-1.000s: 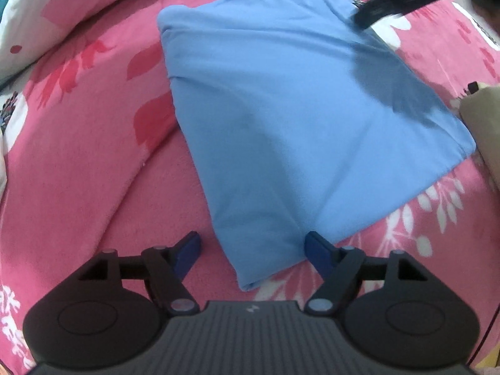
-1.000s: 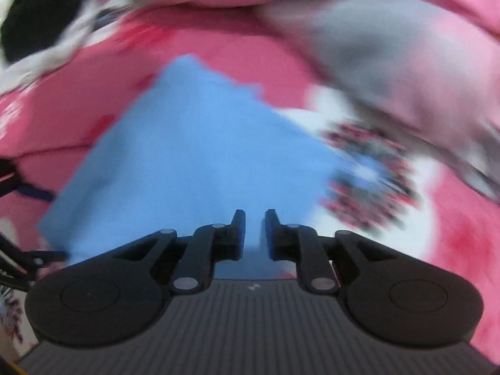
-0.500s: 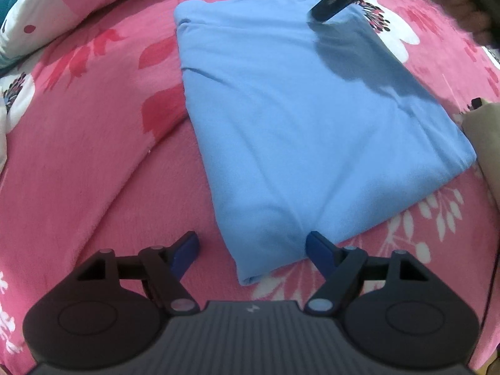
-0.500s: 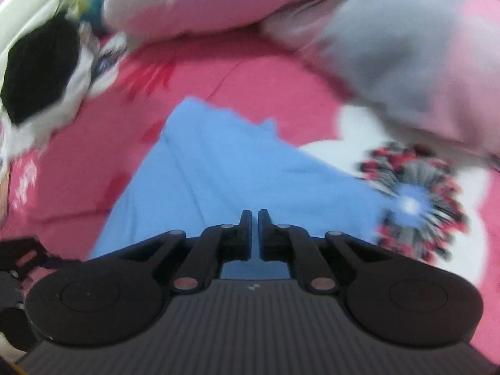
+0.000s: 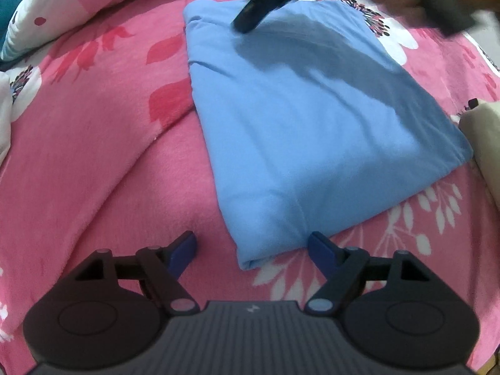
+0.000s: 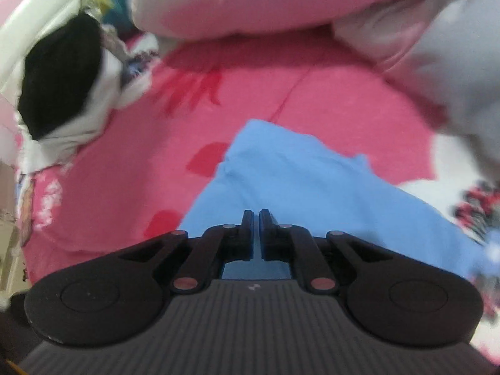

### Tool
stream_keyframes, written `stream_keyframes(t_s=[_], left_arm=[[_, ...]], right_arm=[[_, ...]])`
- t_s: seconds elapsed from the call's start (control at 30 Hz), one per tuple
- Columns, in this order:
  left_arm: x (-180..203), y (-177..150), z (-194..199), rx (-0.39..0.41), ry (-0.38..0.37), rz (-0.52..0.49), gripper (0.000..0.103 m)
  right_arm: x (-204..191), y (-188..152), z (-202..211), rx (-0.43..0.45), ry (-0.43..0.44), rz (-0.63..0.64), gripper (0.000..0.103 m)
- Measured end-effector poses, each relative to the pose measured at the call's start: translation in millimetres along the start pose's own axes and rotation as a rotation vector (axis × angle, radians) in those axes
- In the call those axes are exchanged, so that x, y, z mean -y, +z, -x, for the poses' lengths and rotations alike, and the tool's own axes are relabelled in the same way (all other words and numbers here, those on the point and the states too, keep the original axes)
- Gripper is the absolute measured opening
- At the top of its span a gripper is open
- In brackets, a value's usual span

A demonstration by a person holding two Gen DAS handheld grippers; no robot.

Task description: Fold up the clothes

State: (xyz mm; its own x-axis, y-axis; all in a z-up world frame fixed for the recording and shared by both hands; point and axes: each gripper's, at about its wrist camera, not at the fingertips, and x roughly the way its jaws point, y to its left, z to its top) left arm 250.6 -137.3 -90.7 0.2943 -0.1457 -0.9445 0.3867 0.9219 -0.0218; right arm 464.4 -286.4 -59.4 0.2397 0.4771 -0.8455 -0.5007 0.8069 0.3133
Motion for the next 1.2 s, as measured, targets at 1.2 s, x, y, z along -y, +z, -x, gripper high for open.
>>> stream_keyframes(t_s=[1.2], left_arm=[[-104, 25, 23, 0.003, -0.346, 0.374, 0.044]], right_arm=[[-3, -8, 13, 0.011, -0.007, -0.223, 0.004]])
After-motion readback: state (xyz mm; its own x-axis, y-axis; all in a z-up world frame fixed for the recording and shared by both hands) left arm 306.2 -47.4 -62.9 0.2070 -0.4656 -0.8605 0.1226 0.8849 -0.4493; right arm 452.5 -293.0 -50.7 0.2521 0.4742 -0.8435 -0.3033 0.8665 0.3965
